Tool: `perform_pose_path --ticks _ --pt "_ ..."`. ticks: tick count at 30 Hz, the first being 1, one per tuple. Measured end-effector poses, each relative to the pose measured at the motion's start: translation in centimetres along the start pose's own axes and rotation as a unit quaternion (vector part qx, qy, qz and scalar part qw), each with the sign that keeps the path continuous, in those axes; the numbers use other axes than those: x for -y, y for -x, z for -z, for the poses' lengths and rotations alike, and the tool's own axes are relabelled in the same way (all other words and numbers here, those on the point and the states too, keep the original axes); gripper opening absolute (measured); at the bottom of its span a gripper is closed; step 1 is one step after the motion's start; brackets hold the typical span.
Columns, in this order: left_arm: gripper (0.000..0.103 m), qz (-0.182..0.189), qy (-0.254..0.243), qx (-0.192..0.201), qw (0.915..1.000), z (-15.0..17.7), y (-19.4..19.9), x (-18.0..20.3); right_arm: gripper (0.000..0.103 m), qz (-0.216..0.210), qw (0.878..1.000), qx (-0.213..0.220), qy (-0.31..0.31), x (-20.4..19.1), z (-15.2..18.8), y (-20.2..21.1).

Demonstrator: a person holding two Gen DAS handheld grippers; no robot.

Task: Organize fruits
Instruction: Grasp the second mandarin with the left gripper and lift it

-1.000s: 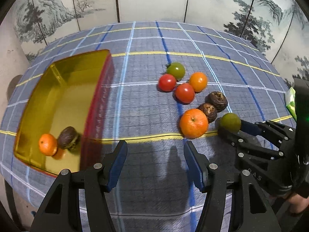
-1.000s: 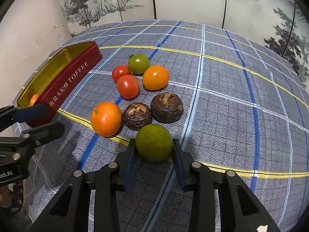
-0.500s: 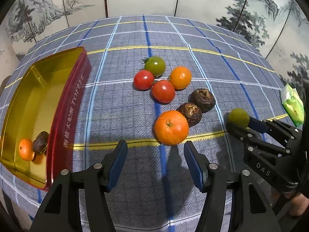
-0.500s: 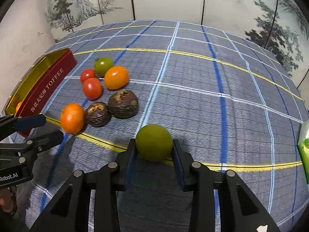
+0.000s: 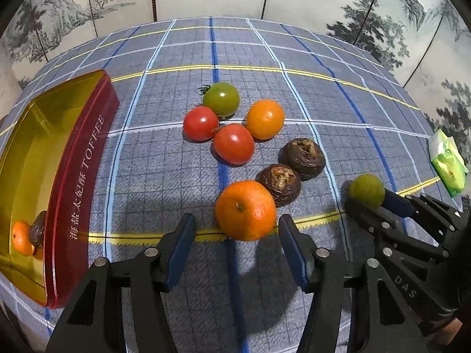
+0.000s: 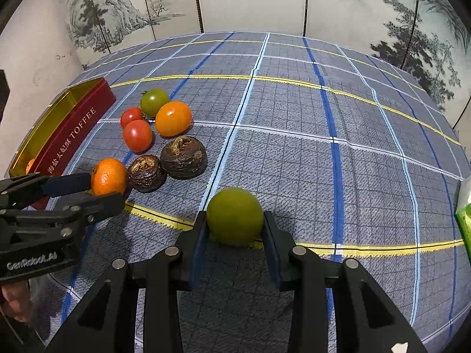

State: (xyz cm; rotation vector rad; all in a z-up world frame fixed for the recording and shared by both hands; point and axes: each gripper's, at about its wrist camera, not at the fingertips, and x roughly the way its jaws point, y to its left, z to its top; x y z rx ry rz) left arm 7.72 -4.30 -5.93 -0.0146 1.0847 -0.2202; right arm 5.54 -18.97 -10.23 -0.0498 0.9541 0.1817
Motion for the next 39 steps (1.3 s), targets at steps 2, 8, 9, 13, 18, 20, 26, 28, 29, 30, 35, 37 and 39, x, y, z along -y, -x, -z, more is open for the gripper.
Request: perform_pose_path --ticks 2,8,9,13,18,20,26,28,29,30,35,37,39 --pt "0.046 0.014 0.002 0.000 0.9999 0.0 0.0 -0.1 0.033 0.000 1.000 0.000 -0.001 0.0 0.0 0.0" --pt "0.040 0.015 -0.007 0.003 0.9999 0.1 0.2 0.0 0.033 0.001 1.000 0.000 0.000 0.0 0.0 0.0" --pt "0.040 0.015 -0.007 0.003 0.9999 0.1 0.2 0.0 0.033 0.001 1.000 0.000 0.001 0.0 0.0 0.0" --pt "0.040 0.008 -0.005 0.000 1.0000 0.1 0.4 -0.3 0.033 0.003 1.000 -0.001 0.001 -0.1 0.1 0.1" --pt "0.040 -0.001 -0.002 0.005 1.0000 0.1 1.3 -0.9 0.033 0.007 1.000 -0.002 0.003 -0.1 0.0 0.0" --pt "0.040 -0.005 0.000 0.007 1.0000 0.1 1.6 -1.2 0.033 0.008 1.000 -0.003 0.004 -0.2 0.0 0.0" --pt "0.040 -0.016 0.005 0.013 0.9998 -0.1 2.9 -2.2 0.033 0.012 1.000 -0.004 0.006 -0.3 -0.1 -0.1" --pt "0.040 -0.017 0.005 0.018 0.9997 -0.2 3.5 -2.5 0.033 0.013 1.000 -0.005 0.008 -0.4 -0.1 -0.1" --pt "0.040 -0.019 0.006 0.022 0.9996 -0.3 3.8 -2.7 0.033 0.013 1.000 -0.005 0.008 -0.4 -0.1 -0.1" --pt "0.040 -0.019 0.007 0.025 0.9995 -0.4 4.2 -3.0 0.033 0.014 1.000 -0.005 0.008 -0.4 -0.1 -0.1" --pt "0.040 -0.034 0.018 0.037 0.9986 -1.1 5.5 -4.9 0.033 0.016 1.000 -0.006 0.010 -0.5 -0.1 -0.2" --pt "0.040 -0.042 0.024 0.041 0.9980 -1.3 6.0 -5.8 0.033 0.018 1.000 -0.006 0.010 -0.5 -0.1 -0.2" --pt "0.040 -0.053 0.035 0.046 0.9969 -1.6 6.5 -7.1 0.033 0.019 1.000 -0.006 0.011 -0.6 -0.2 -0.2"
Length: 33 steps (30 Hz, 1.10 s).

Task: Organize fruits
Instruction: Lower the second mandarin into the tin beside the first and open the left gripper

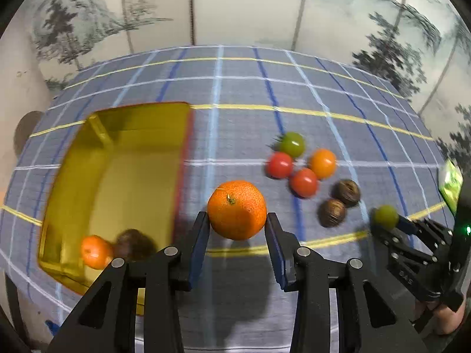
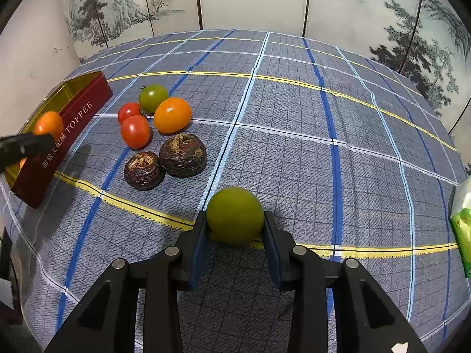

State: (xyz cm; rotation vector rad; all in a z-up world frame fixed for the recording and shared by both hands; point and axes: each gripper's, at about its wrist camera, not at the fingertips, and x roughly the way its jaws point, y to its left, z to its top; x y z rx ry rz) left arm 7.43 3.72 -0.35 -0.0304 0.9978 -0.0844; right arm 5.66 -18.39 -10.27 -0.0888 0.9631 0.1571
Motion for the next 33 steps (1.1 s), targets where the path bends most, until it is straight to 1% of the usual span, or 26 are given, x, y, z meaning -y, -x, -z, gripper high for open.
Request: perform_pose_path --ticks 5,9,13,17,23,33 --pt "0.040 -0.025 0.036 0.008 0.9990 -0.9 0.6 -4.0 0.033 0.002 1.000 0.000 0.000 -0.1 0.0 -0.1" --pt "0.040 -0.059 0.059 0.014 0.9964 -1.3 0.9 -7.4 0.033 0.003 1.000 -0.001 0.001 -0.1 0.0 -0.1" --pt "0.040 -0.089 0.079 0.012 0.9928 -1.4 0.7 -10.6 0.033 0.004 1.000 -0.001 0.000 -0.1 -0.1 -0.1" --pt "0.040 -0.112 0.098 0.003 0.9889 -1.0 -0.1 -13.0 0.033 0.004 1.000 -0.001 0.000 -0.1 -0.1 -0.1" --pt "0.040 -0.128 0.102 -0.013 0.9865 -0.1 -1.4 -14.3 0.033 0.004 1.000 0.000 0.000 0.0 -0.1 -0.1" --pt "0.040 -0.134 0.102 -0.031 0.9852 0.7 -2.8 -15.0 0.033 0.004 1.000 0.000 0.000 -0.1 -0.1 -0.1"
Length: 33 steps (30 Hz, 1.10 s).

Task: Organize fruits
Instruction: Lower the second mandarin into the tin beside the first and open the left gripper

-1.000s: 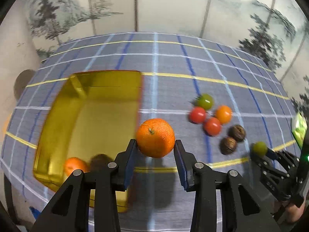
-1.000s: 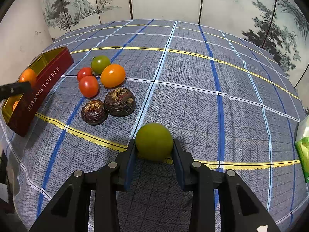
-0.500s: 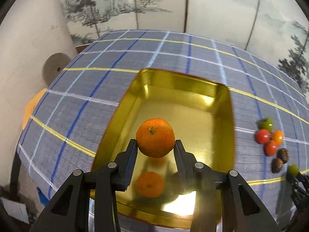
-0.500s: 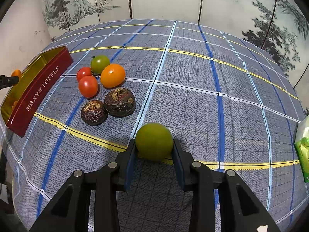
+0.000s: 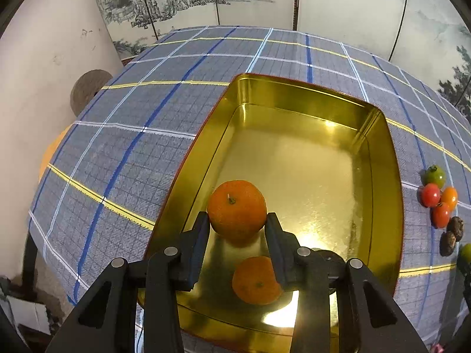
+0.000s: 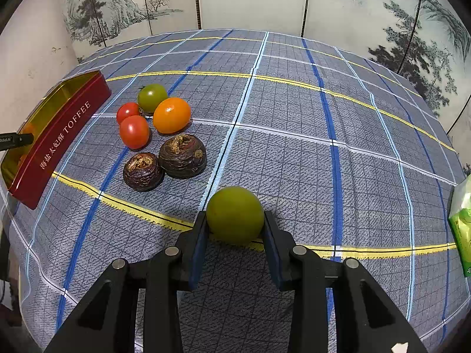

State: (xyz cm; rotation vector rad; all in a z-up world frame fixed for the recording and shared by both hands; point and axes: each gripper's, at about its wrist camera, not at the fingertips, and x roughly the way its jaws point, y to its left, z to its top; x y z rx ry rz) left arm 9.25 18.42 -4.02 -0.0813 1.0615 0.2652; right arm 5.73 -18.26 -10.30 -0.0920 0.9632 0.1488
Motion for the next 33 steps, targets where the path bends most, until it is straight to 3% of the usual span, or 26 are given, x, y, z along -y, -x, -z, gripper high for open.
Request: perform_pose_path --ticks 33 --pt "0.041 -0.008 -0.001 -0.015 0.9999 0.7 -1.5 -0.8 0.033 0.000 1.000 0.000 0.000 -0.2 0.1 0.0"
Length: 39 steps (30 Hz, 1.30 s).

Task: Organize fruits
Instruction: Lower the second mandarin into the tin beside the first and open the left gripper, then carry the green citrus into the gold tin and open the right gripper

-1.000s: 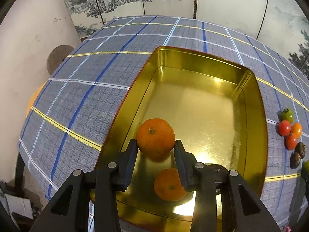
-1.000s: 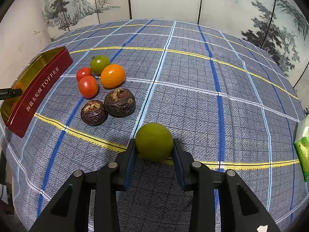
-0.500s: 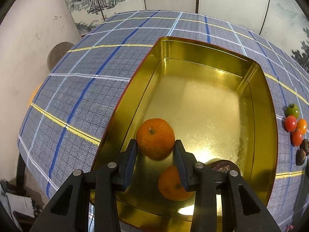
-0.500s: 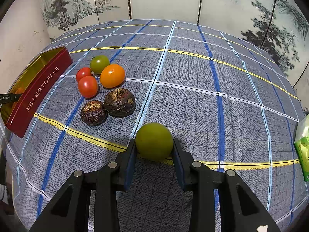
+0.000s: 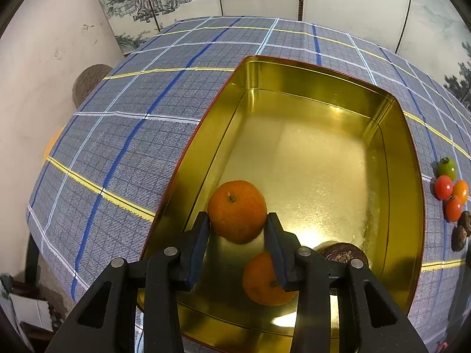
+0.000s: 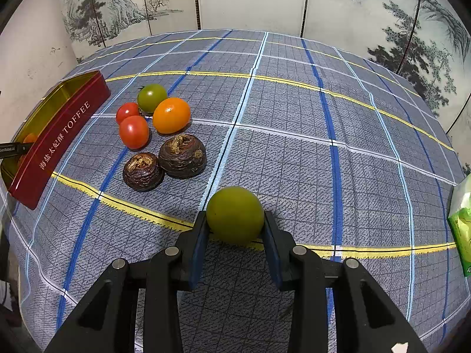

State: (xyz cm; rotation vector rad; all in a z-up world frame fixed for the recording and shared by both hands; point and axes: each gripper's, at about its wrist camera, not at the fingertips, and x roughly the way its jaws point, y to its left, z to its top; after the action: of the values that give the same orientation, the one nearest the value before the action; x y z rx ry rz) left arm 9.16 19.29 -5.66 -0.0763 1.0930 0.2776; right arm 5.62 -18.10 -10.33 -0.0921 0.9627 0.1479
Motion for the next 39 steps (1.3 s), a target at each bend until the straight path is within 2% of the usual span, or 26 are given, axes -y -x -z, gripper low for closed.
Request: perform_pose_path --ticks 6,8,11,24,39 --pt "0.044 -0.013 -0.009 0.008 0.9998 0.0 0.2 0.2 0.033 0.000 1.000 0.000 0.000 0.0 0.0 0.0" --pt "0.053 -0.013 -0.010 0.010 0.9998 0.0 0.3 0.2 0.033 0.000 1.000 0.000 0.000 -0.1 0.0 0.0" --pt "0.060 -0.017 -0.015 0.025 0.9994 0.0 0.8 0.3 0.033 0.000 1.000 0.000 -0.001 -0.1 0.1 0.0" --pt "0.062 -0.015 -0.030 0.066 0.9972 0.3 3.0 1.0 0.032 -0.004 1.000 0.001 0.001 -0.2 -0.6 0.2" --pt "0.066 -0.002 -0.016 0.093 0.9955 2.1 5.9 0.6 0.032 -0.039 0.998 0.037 0.040 -4.7 -3.1 2.6"
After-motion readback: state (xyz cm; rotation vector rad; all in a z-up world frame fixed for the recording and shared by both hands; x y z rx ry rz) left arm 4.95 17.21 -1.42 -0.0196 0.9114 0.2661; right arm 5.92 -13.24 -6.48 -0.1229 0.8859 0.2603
